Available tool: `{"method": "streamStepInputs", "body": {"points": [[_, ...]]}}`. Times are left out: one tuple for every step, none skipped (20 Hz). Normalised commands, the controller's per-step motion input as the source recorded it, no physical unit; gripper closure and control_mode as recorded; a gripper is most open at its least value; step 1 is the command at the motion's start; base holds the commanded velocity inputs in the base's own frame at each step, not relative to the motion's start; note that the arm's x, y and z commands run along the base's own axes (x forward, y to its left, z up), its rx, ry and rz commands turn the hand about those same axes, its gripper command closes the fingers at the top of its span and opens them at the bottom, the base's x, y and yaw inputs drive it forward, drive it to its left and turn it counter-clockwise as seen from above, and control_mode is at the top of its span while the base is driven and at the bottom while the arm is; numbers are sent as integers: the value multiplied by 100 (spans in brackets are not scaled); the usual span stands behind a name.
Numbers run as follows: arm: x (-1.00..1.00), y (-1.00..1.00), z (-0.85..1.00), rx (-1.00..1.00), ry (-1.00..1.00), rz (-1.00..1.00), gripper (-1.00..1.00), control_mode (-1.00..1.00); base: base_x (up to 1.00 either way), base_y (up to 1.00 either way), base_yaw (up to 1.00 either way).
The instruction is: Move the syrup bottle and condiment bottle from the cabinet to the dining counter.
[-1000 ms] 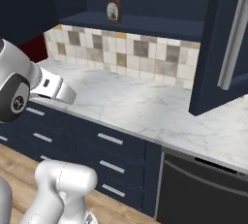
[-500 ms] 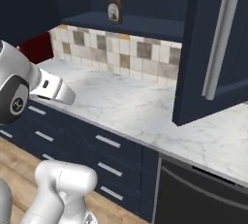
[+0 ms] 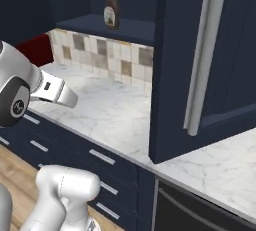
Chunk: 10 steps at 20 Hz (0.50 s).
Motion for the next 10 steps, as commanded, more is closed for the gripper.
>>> {"method": "streamStepInputs", "body": {"points": [[0, 0, 0, 0, 0, 0, -100, 100, 29, -51, 13], [0, 0, 0, 0, 0, 0, -100, 100, 29, -49, 13], [0, 0, 0, 0, 0, 0, -100, 100, 33, -52, 13], [0, 0, 0, 0, 0, 0, -100, 100, 33, -51, 13], [0, 0, 0, 0, 0, 0, -100, 100, 31, -47, 12], [0, 0, 0, 0, 0, 0, -100, 100, 34, -42, 12], [0, 0, 0, 0, 0, 0, -100, 100, 34, -37, 12], [0, 0, 0, 0, 0, 0, -100, 100, 37, -35, 12], [0, 0, 0, 0, 0, 0, -100, 100, 39, -35, 12], [0, 0, 0, 0, 0, 0, -100, 100, 41, -33, 12]]}}
